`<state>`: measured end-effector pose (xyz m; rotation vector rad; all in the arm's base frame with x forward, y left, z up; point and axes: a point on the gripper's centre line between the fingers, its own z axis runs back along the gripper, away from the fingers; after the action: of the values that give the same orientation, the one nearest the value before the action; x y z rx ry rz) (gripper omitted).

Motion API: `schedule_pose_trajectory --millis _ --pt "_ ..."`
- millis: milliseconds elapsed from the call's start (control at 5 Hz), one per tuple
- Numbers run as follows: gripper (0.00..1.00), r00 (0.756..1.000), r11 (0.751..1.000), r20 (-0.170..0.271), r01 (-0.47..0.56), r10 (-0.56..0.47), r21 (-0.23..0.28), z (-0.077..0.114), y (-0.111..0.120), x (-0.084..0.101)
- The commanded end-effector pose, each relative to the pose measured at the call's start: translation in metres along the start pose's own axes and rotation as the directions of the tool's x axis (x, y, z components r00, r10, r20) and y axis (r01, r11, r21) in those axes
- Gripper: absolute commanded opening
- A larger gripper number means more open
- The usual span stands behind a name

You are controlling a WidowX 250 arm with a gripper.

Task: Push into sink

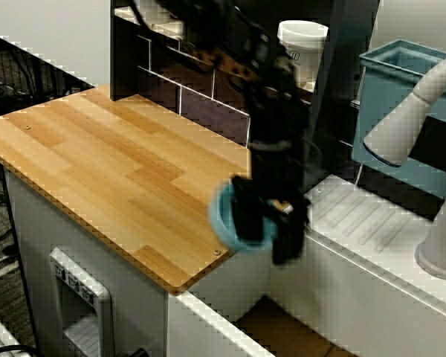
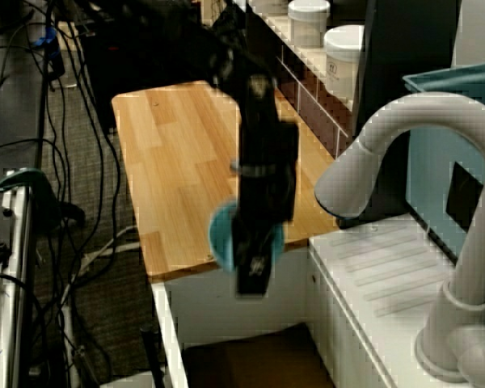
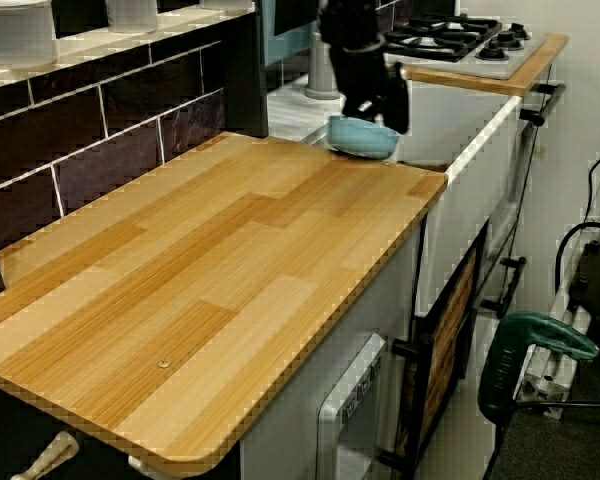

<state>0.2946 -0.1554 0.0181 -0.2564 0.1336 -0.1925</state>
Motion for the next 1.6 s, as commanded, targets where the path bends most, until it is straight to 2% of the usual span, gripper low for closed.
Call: schedule_pose_trajectory --millis 0,200,1400 --pt "1.00 0.996 0.996 -0.003 0.091 -0.091 0.005 0.0048 -0.0510 -0.0165" --pt "1.00 0.996 0.996 -0.031 0.088 -0.088 0.026 -0.0012 -0.0528 -0.0159" --pt "1.00 0.996 0.996 -0.031 0.088 -0.088 0.026 -0.0012 -0.0528 -0.0159"
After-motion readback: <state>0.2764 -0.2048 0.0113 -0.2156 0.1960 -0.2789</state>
